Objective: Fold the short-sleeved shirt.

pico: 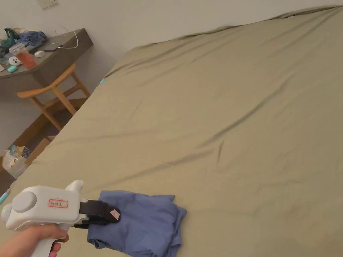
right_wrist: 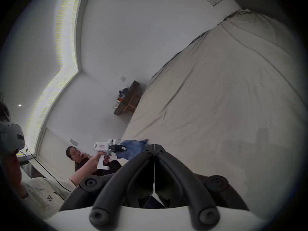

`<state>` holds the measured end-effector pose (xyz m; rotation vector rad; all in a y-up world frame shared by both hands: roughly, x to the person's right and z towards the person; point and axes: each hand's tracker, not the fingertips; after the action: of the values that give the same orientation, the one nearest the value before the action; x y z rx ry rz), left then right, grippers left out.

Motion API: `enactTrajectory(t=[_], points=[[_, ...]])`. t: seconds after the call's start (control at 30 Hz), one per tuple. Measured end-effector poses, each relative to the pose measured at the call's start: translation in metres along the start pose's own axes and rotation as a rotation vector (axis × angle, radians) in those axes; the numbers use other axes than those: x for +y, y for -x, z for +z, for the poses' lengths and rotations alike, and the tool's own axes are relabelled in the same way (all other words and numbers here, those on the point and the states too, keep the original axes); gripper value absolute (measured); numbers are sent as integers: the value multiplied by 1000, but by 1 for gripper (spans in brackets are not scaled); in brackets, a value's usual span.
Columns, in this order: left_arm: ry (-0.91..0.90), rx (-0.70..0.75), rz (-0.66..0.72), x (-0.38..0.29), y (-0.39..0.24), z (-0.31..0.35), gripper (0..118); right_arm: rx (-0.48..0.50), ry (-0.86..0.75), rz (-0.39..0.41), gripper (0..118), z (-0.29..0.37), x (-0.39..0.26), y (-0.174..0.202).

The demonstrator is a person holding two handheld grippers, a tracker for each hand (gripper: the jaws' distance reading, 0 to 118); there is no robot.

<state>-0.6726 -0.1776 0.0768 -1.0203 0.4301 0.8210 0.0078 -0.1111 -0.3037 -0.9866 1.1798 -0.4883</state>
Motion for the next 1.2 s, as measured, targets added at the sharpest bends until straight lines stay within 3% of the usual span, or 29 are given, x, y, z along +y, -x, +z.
enactTrajectory(t=[0.13,0.2,0.23,0.27,0.37,0.47,0.57,0.6,0.63,0.7,0.73,0.8,0.9,0.97,1.07,1.13,1.2], points=[[44,61,66,8,35,-13,26,-89,38,8,3,-4,-1,1],[46,177,87,4,36,-26,106,-139,48,17,3,-3,-1,-5],[6,330,40,2,31,-30,118,-162,53,30,3,-3,-1,-4],[-28,392,33,-3,27,-32,117,-194,60,45,3,-4,-1,-2],[-161,310,42,-12,9,-9,117,-318,82,121,3,-4,-1,-2],[-211,243,48,-12,-32,11,118,-510,84,225,3,-6,1,-2],[-348,276,-159,-10,-97,23,114,-617,37,312,3,-4,18,-4],[-429,315,-259,-14,-131,29,108,-664,0,346,3,-5,29,2],[-488,351,-379,-16,-166,34,91,-722,-77,378,3,-3,41,10],[-674,434,-515,-23,-232,46,11,-705,-208,388,3,5,70,28],[-806,411,-527,-24,-258,55,0,-687,-268,399,3,11,87,42],[-910,291,-534,-15,-304,71,0,-702,-396,462,3,17,116,74],[-1057,199,-495,-9,-369,87,0,-766,-558,643,4,22,147,127],[-1051,135,-481,-13,-402,89,0,-762,-642,710,4,25,154,155],[-1031,1,-461,-28,-436,87,0,-734,-668,739,4,29,151,167],[-1059,90,-520,-44,-454,83,0,-736,-684,741,4,29,139,167],[-1056,97,-539,-47,-461,80,0,-656,-654,714,4,30,136,162]])
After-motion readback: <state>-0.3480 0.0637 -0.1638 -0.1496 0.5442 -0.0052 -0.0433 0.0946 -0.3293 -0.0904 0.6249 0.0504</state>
